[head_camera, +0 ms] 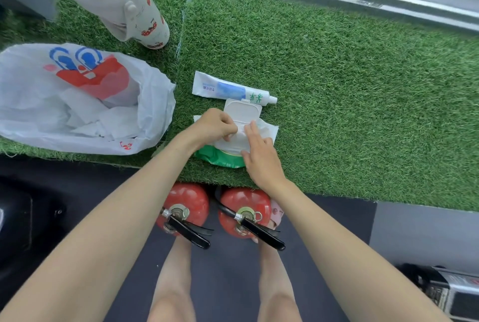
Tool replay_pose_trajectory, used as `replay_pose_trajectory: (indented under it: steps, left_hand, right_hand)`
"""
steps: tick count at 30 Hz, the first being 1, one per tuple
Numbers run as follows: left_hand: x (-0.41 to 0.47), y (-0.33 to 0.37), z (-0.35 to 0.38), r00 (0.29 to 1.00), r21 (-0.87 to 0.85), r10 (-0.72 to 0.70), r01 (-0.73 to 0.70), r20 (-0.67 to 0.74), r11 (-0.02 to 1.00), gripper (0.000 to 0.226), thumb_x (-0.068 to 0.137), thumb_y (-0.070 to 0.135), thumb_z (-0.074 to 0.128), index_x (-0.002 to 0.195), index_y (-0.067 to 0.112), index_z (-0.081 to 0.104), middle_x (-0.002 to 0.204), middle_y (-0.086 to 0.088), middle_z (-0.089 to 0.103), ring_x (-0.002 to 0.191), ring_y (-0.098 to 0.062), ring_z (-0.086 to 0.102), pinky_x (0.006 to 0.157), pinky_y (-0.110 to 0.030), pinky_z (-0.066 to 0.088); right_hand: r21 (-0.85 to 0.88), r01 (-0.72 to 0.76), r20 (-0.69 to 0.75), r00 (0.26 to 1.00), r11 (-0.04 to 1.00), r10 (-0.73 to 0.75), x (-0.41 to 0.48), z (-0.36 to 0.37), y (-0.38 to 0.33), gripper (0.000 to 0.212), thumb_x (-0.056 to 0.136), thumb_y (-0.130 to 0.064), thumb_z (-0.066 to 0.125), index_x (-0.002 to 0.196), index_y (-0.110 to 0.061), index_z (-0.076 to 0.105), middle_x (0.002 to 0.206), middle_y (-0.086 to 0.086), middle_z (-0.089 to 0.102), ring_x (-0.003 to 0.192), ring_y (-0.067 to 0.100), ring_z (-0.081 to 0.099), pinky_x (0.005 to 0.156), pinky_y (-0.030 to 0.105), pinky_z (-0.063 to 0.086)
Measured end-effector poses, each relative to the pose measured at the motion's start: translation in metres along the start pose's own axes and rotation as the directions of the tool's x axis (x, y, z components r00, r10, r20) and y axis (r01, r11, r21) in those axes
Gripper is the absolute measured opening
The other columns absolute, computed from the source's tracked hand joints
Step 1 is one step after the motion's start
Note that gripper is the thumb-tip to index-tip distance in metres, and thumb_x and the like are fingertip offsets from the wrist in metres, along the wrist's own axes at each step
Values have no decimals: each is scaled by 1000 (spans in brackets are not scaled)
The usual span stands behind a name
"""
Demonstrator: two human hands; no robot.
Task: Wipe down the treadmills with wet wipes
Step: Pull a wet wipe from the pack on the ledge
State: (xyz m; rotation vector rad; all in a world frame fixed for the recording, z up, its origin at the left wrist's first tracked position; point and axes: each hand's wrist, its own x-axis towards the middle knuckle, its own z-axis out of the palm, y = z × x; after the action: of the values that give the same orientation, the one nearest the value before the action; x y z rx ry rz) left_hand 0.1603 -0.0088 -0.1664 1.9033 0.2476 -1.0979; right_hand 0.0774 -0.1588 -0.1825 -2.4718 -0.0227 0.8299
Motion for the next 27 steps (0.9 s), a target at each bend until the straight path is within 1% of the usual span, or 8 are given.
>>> replay_pose_trajectory:
  steps: [6, 12, 14, 16, 18, 20, 22, 27]
  left_hand:
    - [-1, -17, 16, 983, 419, 185, -164, -9, 893, 29, 79, 28, 70, 104, 19, 59, 108, -2, 49, 99, -19, 51, 88, -37, 45]
    - [-4, -20, 20, 972, 537, 236, -204, 9, 819, 8, 89, 25, 63, 91, 17, 61, 101, 0, 51, 108, -21, 48, 88, -39, 43]
    - [-8, -17, 21, 974, 388, 222, -186, -51, 903, 13, 93, 17, 56, 81, 18, 52, 89, 1, 56, 95, -20, 52, 75, -33, 42]
    - [-14, -11, 20, 983, 18, 155, -154, -97, 988, 17, 95, 14, 52, 79, 20, 49, 81, 4, 53, 82, -15, 50, 67, -25, 37]
    - [-22, -7, 13, 988, -344, 67, -110, -136, 932, 14, 97, 16, 51, 84, 18, 52, 86, 2, 55, 82, -14, 52, 74, -25, 42]
    - [-25, -7, 4, 983, -598, -33, -83, -180, 797, 10, 98, 16, 51, 90, 15, 56, 99, -6, 62, 91, -23, 59, 82, -39, 49]
    - [-24, -9, -7, 964, -629, -88, -94, -252, 772, 9, 97, 15, 53, 89, 17, 57, 101, -7, 64, 93, -27, 62, 77, -42, 52]
    - [-25, -24, -21, 960, -495, -111, -33, -258, 868, 12, 87, 18, 69, 84, 20, 58, 95, -6, 65, 82, -20, 61, 65, -29, 49]
  right_hand:
    - [-15, -31, -6, 1000, 999, 31, -1, 1, -4, 64, 96, -6, 43, 154, -15, 16, 163, 0, 5, 118, 29, 37, 99, 38, 35]
    - [-6, -50, 6, 999, 999, 50, -1, 1, -5, 69, 91, 3, 39, 154, -14, 16, 163, 1, 5, 119, 30, 37, 100, 39, 36]
    - [-1, -46, 6, 999, 999, 46, -1, 1, -5, 72, 88, 7, 37, 154, -14, 16, 163, 1, 4, 119, 30, 35, 99, 38, 36]
    - [17, -50, 19, 999, 999, 50, -2, -1, -6, 65, 88, 8, 36, 148, -13, 26, 163, 1, 6, 119, 29, 35, 96, 37, 36]
    - [18, -64, 17, 998, 998, 63, -2, -2, -6, 47, 87, 8, 37, 129, -14, 40, 160, 6, 14, 111, 28, 38, 85, 36, 37]
    - [24, -58, 8, 998, 998, 57, -1, -1, -6, 59, 88, 7, 38, 143, -13, 29, 157, 8, 22, 109, 30, 39, 84, 38, 41]
    - [68, -50, -13, 999, 996, 51, 0, -1, -6, 72, 88, 5, 37, 153, -15, 12, 155, 7, 25, 116, 30, 38, 92, 44, 43]
    - [121, -51, -297, 951, 991, 85, 11, -19, -7, 71, 86, 5, 41, 151, -14, 20, 156, 7, 22, 134, 26, 28, 108, 39, 34]
